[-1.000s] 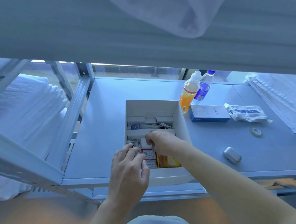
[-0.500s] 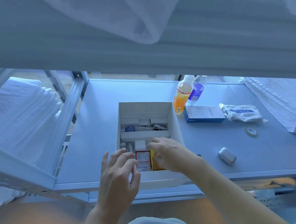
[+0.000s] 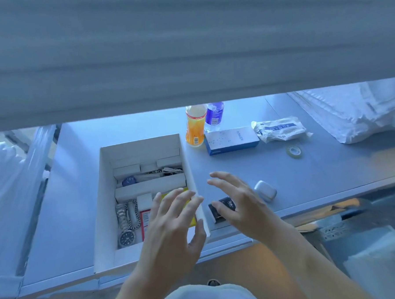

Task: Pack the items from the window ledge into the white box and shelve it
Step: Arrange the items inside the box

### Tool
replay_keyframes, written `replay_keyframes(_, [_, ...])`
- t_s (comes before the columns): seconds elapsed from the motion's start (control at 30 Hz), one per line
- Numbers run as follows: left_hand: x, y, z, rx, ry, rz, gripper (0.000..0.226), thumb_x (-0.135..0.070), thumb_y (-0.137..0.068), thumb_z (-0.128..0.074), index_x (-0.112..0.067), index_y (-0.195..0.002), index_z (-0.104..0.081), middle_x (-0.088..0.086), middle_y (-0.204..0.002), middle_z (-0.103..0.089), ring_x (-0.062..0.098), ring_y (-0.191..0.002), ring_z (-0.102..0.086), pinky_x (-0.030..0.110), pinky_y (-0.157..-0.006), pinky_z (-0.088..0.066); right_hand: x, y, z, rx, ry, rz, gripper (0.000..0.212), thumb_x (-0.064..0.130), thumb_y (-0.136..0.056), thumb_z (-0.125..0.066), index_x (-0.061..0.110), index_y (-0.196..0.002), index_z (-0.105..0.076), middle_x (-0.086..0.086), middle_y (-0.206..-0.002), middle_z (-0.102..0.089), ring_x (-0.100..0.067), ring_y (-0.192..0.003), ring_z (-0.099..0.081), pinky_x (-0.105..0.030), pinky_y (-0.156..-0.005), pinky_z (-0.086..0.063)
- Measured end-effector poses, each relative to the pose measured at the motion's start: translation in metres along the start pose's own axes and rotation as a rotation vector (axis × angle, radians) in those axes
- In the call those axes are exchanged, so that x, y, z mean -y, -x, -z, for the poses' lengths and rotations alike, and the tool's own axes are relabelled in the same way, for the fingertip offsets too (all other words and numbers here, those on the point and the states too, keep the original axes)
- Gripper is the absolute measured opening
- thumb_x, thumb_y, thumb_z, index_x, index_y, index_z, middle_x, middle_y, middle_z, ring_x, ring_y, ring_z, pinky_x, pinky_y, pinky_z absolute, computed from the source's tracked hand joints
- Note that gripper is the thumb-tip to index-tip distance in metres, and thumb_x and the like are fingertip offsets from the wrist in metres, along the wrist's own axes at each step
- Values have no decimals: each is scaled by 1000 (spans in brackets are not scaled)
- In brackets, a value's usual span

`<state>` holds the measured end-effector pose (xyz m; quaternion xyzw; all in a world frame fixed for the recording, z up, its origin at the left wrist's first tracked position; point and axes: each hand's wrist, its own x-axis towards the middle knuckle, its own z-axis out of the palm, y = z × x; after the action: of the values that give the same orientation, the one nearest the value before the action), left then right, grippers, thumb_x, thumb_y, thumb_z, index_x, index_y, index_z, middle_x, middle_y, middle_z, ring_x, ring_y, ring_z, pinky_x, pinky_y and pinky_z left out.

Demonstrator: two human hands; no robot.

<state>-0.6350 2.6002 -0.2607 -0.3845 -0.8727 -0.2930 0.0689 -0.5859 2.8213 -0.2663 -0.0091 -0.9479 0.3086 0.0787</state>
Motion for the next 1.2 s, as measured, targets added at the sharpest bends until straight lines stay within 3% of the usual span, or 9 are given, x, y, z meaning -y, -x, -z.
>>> replay_keyframes(0.17, [-26, -25, -24, 111, -29, -51, 38, -34, -94, -57, -23, -129, -65, -3, -140, -58, 25, -140, -46, 59, -115, -32, -34, 12, 24, -57, 10, -104, 46, 26, -96, -64, 28, -141, -57, 18, -152, -45, -3, -142, -41, -24, -117, -34])
replay_keyframes(0.3, [-41, -41, -38, 145, -56, -30, 37, -37, -95, -51, -23, -127, -66, -2, -141, -57, 25, -141, -45, 59, -116, -33, -72, 22, 45, -69, 30, -238, 46, 19, -93, -70, 22, -138, -61, 9, -151, -49, -11, -140, -44, -26, -115, -36])
replay_keyframes(0.57, [-59, -63, -62, 101, -111, -21, 31, -21, -90, -63, -15, -120, -69, 4, -134, -63, 29, -137, -50, 56, -118, -36, -134, 28, 63, 51, 91, -417, 56, 29, -93, -72, 21, -146, -54, 7, -156, -41, -15, -145, -38, -35, -118, -36])
replay_keyframes(0.73, [-85, -58, -99, 183, -213, -144, 40, -10, -79, -70, -14, -119, -69, 9, -129, -65, 32, -130, -57, 56, -112, -43, -163, 19, 67, 134, 114, -421, 59, 30, -92, -73, 21, -147, -53, 6, -158, -40, -16, -145, -38, -32, -117, -35])
replay_keyframes(0.87, [-79, -67, -125, 277, -253, 1, 44, -15, -84, -68, -16, -128, -65, 8, -137, -61, 32, -131, -56, 53, -112, -42, -189, 6, 74, 113, 125, -419, 57, 29, -94, -72, 17, -146, -54, 3, -157, -41, -19, -144, -40, -33, -117, -34])
replay_keyframes(0.97, [-71, -72, -145, 425, -335, 166, 52, -27, -98, -50, -22, -149, -43, 5, -157, -39, 28, -145, -36, 49, -117, -30, -217, -6, 85, 67, 187, -460, 64, 28, -91, -74, 16, -150, -49, -1, -160, -36, -22, -147, -37, -40, -116, -36])
replay_keyframes(1.03, [-70, -71, -157, 491, -389, 249, 57, -34, -100, -48, -24, -153, -31, 5, -161, -29, 27, -145, -32, 47, -114, -31, -237, -13, 93, 49, 258, -512, 75, 30, -87, -78, 19, -153, -44, -2, -165, -26, -25, -150, -32, -45, -115, -38])
replay_keyframes(1.2, [-61, -67, -170, 516, -441, 331, 62, -19, -96, -55, -25, -151, -26, 0, -155, -30, 25, -136, -38, 44, -100, -38, -284, -27, 108, 12, 275, -668, 97, 40, -79, -84, 26, -160, -33, -1, -172, -9, -27, -155, -21, -47, -119, -34])
